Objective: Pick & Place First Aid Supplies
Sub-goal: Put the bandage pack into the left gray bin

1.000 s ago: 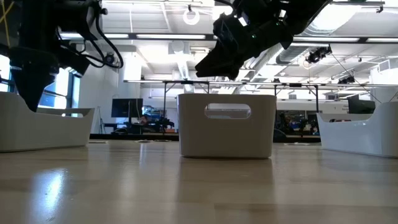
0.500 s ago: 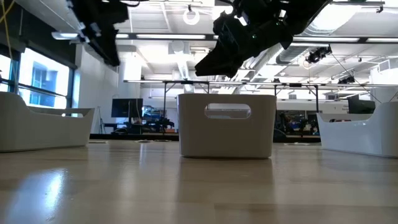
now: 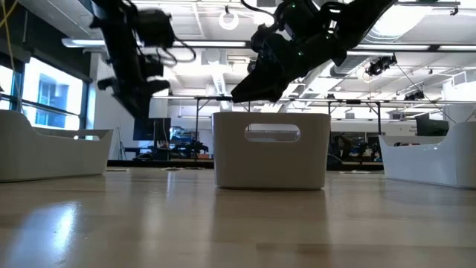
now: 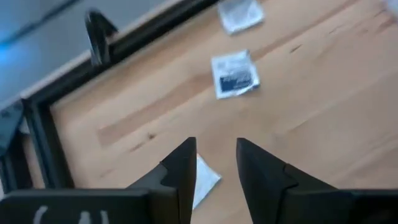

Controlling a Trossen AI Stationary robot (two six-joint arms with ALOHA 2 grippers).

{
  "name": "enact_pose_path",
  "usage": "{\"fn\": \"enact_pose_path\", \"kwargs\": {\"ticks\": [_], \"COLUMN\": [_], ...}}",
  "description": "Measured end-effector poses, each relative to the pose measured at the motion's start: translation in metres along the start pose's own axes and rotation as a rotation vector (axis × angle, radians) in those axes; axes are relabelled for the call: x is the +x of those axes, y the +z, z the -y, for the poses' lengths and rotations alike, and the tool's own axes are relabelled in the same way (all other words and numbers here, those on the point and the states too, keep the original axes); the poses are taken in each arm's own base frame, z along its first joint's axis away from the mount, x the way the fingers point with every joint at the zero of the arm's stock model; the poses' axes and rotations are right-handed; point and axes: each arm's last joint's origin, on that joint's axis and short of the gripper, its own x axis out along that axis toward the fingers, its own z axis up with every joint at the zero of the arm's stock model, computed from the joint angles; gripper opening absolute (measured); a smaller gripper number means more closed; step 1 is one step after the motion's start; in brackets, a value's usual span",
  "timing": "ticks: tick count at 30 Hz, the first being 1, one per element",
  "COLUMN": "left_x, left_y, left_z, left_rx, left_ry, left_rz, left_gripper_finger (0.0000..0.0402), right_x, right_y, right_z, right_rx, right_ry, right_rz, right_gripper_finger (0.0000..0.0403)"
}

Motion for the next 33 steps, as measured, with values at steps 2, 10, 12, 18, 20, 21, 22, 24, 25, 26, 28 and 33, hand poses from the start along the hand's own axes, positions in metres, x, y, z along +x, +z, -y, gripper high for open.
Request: {"fn": "enact_pose_path", "kwargs": {"ticks": [2,10,12,18,20,21,22,24,25,26,28,33], "left_x": [0.015,0.064,0.073,0.088,0.092,0.094,0.096,0.101,0.103,0.105,0.108,0.110], "left_y": [0.000,-0.006,-0.008,-0.012,-0.014,-0.014,-0.015,-0.018,-0.021,-0.023,-0.026,-0.031], "left_z": [0.001,0.004,0.005,0.007,0.009,0.009,0.010,0.012,0.012,0.012,0.012,0.012], "left_rx": [-0.003,-0.045,-0.066,-0.102,-0.112,-0.114,-0.118,-0.136,-0.142,-0.143,-0.149,-0.157], "left_ry": [0.002,0.014,0.037,0.104,0.113,0.115,0.110,0.097,0.098,0.103,0.102,0.117], "left_rz": [-0.068,-0.293,-0.320,-0.354,-0.360,-0.363,-0.357,-0.351,-0.355,-0.358,-0.355,-0.371], "left_gripper_finger": [0.0112,0.0113,0.0113,0.0113,0.0113,0.0113,0.0113,0.0113,0.0113,0.0113,0.0113,0.0113], "right_x": [0.000,0.000,0.000,0.000,0.000,0.000,0.000,0.000,0.000,0.000,0.001,0.001], "right_y": [0.000,0.000,0.000,0.000,0.000,0.000,0.000,0.000,0.000,0.000,0.000,0.000], "right_z": [0.000,-0.001,-0.001,-0.001,-0.001,-0.001,-0.001,-0.001,-0.001,-0.002,-0.003,-0.005], "right_rx": [0.000,0.016,0.015,0.018,0.018,0.017,0.017,0.018,0.017,0.016,0.014,0.008], "right_ry": [0.000,0.004,0.004,0.005,0.005,0.006,0.006,0.006,0.006,0.007,0.010,0.015], "right_rz": [0.001,0.002,0.002,0.002,0.002,0.002,0.002,0.002,0.002,0.002,0.002,0.001], "right_gripper_finger": [0.0149,0.0151,0.0150,0.0146,0.0145,0.0145,0.0145,0.0146,0.0146,0.0146,0.0145,0.0146]}}
